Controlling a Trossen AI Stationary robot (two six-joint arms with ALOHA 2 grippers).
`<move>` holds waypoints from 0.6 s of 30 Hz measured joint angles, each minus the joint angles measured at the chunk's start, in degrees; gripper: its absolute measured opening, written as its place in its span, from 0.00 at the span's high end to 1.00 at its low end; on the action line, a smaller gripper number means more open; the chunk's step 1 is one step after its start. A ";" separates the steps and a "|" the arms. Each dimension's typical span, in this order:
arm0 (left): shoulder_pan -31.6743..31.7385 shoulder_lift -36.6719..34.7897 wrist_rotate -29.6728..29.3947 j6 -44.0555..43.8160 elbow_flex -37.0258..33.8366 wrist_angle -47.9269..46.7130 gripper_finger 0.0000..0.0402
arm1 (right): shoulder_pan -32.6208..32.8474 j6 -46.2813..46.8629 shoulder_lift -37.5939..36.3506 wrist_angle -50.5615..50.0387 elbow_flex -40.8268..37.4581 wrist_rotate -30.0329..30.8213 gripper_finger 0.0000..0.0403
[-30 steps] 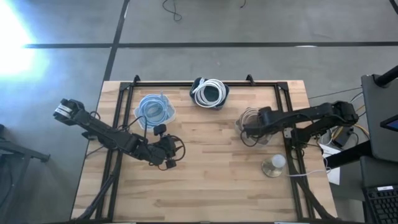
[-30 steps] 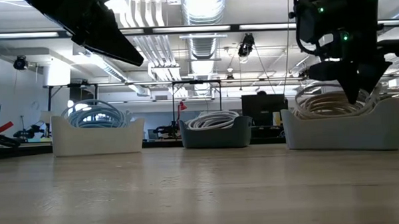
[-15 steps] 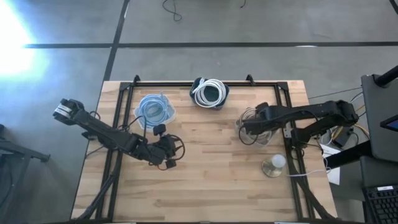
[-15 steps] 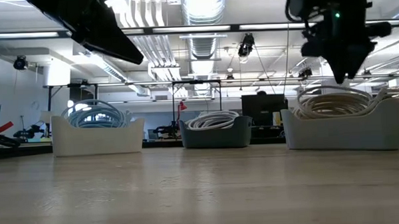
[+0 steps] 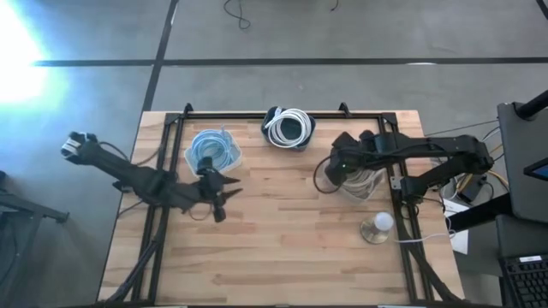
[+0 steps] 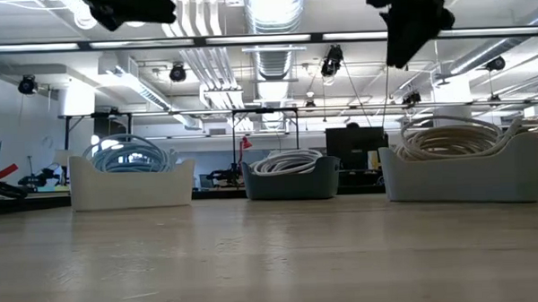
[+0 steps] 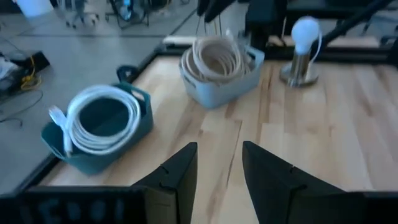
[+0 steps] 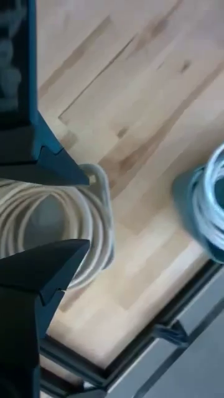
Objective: Pick & Place USB Port
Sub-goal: Return to Home Position
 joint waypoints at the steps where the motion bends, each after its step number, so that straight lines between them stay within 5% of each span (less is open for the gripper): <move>1: 0.00 -1.41 -0.02 0.53 0.00 -0.46 0.66 | 0.00 -0.45 -0.01 0.04 0.85 0.02 0.65; 10: -0.04 -12.68 -1.00 -4.99 -0.34 -11.25 0.66 | 1.16 -6.04 -1.35 1.87 1.99 7.07 0.65; 18: -0.09 -23.54 -4.65 -6.05 -9.27 -10.50 0.66 | 6.80 -19.81 -7.99 25.54 -8.71 -3.24 0.63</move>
